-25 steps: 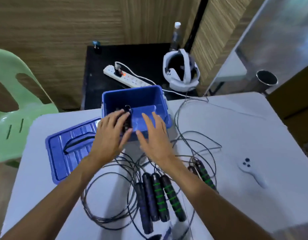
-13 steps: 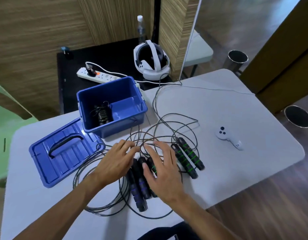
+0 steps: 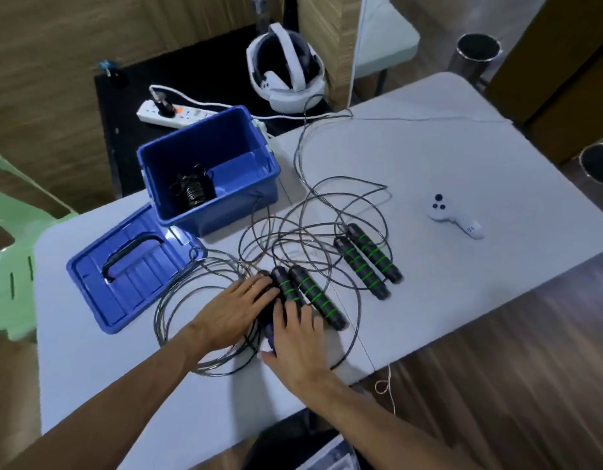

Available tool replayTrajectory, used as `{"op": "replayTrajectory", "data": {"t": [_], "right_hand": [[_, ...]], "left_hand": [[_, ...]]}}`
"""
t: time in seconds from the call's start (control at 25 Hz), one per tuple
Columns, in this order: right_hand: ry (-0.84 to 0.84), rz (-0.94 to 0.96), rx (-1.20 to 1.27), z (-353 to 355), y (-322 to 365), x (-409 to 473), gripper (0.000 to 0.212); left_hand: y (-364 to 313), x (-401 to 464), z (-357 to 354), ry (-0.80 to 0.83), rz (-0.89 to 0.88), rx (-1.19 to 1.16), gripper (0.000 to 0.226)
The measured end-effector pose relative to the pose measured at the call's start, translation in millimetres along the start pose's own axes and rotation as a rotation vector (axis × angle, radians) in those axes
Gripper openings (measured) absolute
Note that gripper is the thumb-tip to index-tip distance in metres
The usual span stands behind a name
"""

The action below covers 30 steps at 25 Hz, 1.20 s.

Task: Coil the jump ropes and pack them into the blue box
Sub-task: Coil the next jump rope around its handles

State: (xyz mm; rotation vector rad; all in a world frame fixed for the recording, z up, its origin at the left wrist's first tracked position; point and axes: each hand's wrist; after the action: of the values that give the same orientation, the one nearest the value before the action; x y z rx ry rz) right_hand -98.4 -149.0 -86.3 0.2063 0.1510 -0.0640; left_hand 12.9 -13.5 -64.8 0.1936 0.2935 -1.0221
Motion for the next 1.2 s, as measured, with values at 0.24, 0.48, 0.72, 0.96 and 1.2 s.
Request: {"op": "replayTrajectory", "data": {"t": [0.24,0.48,0.72,0.96,1.2], "right_hand": [[-0.017,-0.223,-0.123,-11,32,6,0.076],[0.058,-0.347,-0.114,-5,55,13,0.054],[-0.061,-0.313,-0.143,43,57,16,0.056],[-0.195,-0.175,-0.323,105,52,40,0.074],[-0.208,0.079,-0.337,187,51,78,0.059]], "left_hand": [[13,25,-7,-0.035,-0.117,0.115,0.060],[19,18,-9,-0.055,-0.196,0.249,0.045],[43,-5,30,-0.171,-0.143,0.056,0.054],[66,-22,100,-0.064,0.005,-0.412,0.074],[93,-28,154,-0.245,0.172,-0.360,0.040]]}}
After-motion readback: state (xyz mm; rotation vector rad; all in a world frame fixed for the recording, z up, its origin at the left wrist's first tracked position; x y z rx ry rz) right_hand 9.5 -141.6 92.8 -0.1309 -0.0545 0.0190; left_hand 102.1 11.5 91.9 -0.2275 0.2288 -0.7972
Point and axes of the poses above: each hand's wrist, its own x-axis towards the middle knuckle, its own z-axis out of the back of the hand, y = z × x, and after that the axes turned 2 degrees about y, right-handed
